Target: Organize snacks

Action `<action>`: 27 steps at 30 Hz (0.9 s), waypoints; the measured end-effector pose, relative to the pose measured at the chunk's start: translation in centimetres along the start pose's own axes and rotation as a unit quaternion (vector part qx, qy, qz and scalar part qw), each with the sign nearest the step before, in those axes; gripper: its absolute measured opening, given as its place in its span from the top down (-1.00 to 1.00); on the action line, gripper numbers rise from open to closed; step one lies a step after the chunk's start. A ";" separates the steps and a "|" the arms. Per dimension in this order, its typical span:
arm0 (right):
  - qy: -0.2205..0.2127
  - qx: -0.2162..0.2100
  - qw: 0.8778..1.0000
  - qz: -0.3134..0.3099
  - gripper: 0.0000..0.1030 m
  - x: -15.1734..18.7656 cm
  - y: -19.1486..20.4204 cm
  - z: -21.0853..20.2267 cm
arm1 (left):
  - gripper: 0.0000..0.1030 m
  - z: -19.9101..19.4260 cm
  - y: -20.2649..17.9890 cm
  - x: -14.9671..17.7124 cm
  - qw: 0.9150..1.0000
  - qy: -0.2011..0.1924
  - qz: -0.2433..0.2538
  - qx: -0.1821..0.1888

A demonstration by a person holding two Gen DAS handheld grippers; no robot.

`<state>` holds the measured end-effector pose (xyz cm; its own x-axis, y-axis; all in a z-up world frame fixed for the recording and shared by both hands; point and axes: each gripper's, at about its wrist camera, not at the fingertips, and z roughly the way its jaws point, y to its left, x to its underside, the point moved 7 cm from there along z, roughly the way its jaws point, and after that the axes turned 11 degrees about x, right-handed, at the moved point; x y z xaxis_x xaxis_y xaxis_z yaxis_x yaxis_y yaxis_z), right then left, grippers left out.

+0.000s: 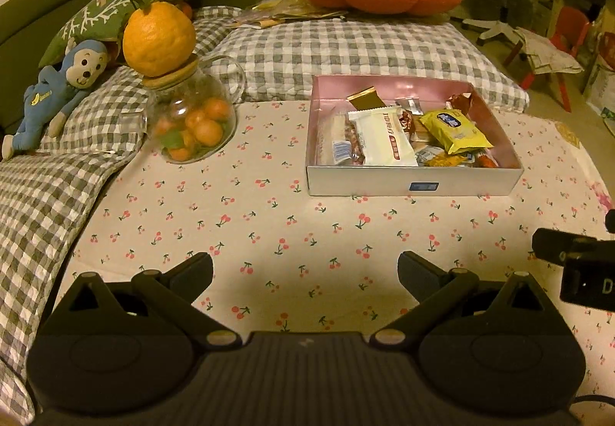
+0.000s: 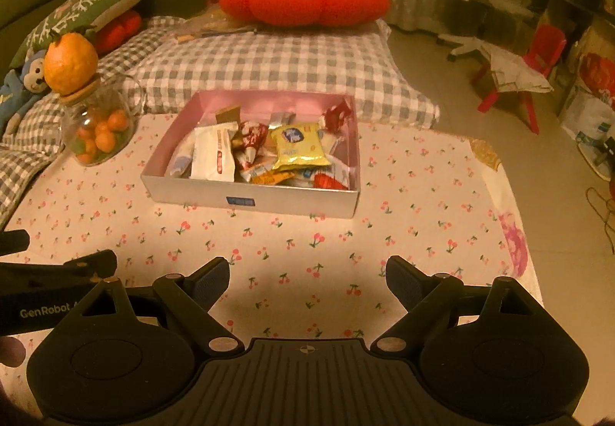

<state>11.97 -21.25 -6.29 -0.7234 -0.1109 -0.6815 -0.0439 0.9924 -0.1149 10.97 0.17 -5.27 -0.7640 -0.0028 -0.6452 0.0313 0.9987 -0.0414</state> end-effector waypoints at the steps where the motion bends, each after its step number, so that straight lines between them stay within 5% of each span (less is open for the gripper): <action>1: 0.000 0.001 1.000 0.000 -0.76 0.0 0.0 0.0 | -0.99 0.0 0.0 0.0 1.000 -0.001 0.001 -0.001; 27: 0.000 -0.003 1.000 -0.005 -0.76 0.2 0.5 -0.3 | -0.99 -0.2 -0.5 0.2 1.000 0.003 -0.001 0.010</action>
<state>11.65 -20.77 -6.26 -0.7226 -0.1199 -0.6808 -0.0549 0.9917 -0.1163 10.63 -0.28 -5.22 -0.7686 -0.0051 -0.6397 0.0419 0.9974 -0.0583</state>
